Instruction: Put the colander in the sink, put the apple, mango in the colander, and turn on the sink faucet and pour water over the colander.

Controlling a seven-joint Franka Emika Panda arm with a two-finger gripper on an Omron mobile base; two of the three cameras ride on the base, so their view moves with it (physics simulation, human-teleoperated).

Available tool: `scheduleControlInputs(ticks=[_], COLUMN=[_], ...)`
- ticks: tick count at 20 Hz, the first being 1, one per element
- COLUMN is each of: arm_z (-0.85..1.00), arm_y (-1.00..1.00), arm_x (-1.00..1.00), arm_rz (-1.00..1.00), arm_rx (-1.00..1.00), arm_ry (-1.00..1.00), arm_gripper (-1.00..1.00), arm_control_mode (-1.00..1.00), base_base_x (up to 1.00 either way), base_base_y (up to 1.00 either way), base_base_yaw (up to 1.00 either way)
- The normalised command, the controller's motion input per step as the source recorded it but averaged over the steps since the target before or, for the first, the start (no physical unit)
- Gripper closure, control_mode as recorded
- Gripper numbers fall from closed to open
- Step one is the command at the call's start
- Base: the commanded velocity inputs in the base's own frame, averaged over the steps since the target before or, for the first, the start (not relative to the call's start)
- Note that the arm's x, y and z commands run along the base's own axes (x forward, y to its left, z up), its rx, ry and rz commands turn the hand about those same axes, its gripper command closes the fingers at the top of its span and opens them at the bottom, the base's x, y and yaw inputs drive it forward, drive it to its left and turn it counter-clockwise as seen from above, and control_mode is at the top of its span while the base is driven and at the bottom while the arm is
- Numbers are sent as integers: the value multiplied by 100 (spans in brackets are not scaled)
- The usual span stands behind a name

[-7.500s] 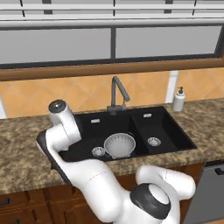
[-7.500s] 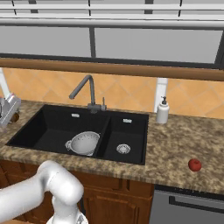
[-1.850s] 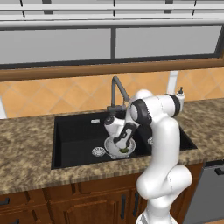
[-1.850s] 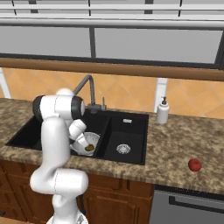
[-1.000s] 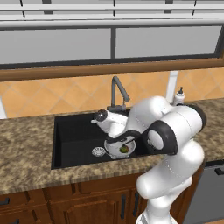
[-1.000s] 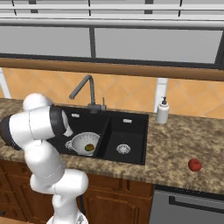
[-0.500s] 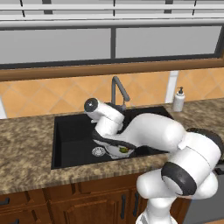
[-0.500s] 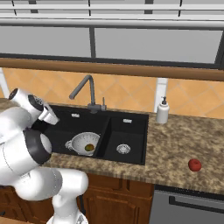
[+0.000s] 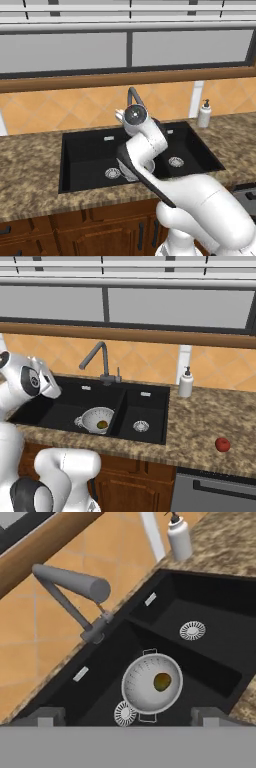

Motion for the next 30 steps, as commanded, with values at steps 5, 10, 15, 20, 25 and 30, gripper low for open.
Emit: scheduleControlInputs(ticks=[5,10,15,20,25,30], arm_z=[76,57,18,-20,-39,-30], arm_y=[-73,-75,-89,-100,-100,-71], arm_x=[-60,-40,-56,-62,-65,-26], arm_rz=[0,0,0,1,0,2], arm_rx=[14,-9,-14,1,11,-1], arm_ry=[5,24,25,2,-5,-2], arm_gripper=[-100,-100,-100,-100,-100,-100], arm_control_mode=[-100,-100,-100,-100,-100,-100], base_base_x=[0,0,0,0,0,0], base_base_y=[0,0,0,0,0,0], base_base_yaw=[0,0,0,0,0,0])
